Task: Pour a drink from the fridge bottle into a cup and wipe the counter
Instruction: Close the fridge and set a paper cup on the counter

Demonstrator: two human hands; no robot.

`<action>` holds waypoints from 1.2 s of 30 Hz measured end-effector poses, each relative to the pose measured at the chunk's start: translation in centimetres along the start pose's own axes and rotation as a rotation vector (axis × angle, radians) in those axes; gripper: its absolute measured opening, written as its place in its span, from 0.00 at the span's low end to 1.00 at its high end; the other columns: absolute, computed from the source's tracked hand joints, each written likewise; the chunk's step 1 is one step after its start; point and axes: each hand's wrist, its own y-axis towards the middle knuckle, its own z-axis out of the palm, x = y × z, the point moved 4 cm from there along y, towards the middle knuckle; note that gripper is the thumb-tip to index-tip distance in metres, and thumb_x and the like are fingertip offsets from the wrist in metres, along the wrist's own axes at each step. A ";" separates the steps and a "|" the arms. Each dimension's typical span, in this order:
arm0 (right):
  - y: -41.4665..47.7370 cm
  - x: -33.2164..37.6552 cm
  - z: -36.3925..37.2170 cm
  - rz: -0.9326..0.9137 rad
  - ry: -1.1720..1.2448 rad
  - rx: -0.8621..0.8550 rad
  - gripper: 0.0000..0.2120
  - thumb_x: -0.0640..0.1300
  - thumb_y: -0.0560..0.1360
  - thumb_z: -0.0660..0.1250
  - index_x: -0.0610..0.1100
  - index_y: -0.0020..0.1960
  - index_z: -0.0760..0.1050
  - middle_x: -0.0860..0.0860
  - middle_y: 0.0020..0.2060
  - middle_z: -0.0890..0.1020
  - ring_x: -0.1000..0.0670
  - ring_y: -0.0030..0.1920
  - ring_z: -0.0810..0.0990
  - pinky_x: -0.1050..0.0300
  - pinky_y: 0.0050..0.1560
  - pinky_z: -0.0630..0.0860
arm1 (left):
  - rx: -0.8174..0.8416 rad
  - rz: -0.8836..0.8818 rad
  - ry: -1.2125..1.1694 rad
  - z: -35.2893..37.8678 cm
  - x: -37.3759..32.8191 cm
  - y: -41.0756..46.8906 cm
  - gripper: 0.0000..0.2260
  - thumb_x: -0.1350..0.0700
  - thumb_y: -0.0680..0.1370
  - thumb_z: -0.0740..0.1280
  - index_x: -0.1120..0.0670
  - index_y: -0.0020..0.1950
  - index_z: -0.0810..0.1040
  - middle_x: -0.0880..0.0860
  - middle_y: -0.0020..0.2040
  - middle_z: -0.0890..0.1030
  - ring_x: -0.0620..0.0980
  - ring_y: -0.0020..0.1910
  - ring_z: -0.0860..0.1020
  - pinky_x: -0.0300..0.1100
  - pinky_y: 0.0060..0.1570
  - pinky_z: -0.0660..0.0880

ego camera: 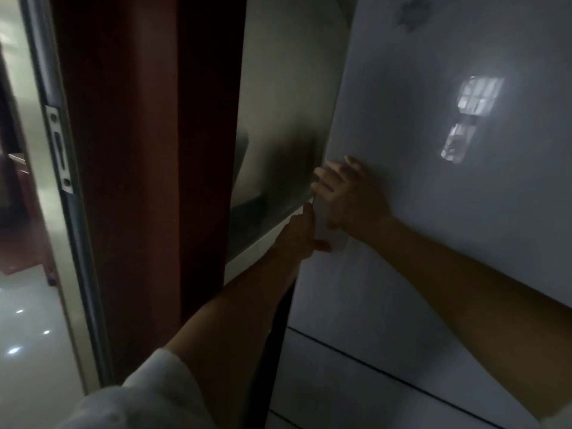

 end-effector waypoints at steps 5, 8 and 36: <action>-0.1 -0.5 0.2 -0.015 0.014 -0.011 0.29 0.46 0.64 0.77 0.41 0.63 0.78 0.41 0.66 0.76 0.37 0.66 0.74 0.37 0.69 0.64 | 0.025 0.006 0.013 -0.1 0.7 1.0 0.51 0.45 0.62 0.80 0.59 0.77 0.58 0.60 0.68 0.73 0.56 0.63 0.76 0.51 0.62 0.74; -0.1 -0.4 0.9 -0.023 -0.014 0.005 0.26 0.47 0.68 0.72 0.42 0.64 0.77 0.42 0.67 0.76 0.38 0.67 0.73 0.39 0.71 0.61 | 0.013 0.030 0.022 0.1 0.4 0.5 0.56 0.46 0.63 0.80 0.61 0.79 0.50 0.62 0.70 0.71 0.61 0.64 0.75 0.55 0.60 0.74; -32.3 4.6 -1.5 0.648 0.672 0.910 0.22 0.57 0.82 0.55 0.42 0.42 0.74 0.47 0.39 0.77 0.46 0.41 0.76 0.55 0.42 0.69 | 0.860 0.435 0.686 16.8 -5.7 -12.8 0.12 0.44 0.76 0.69 0.51 0.54 0.80 0.50 0.58 0.80 0.50 0.56 0.79 0.35 0.45 0.67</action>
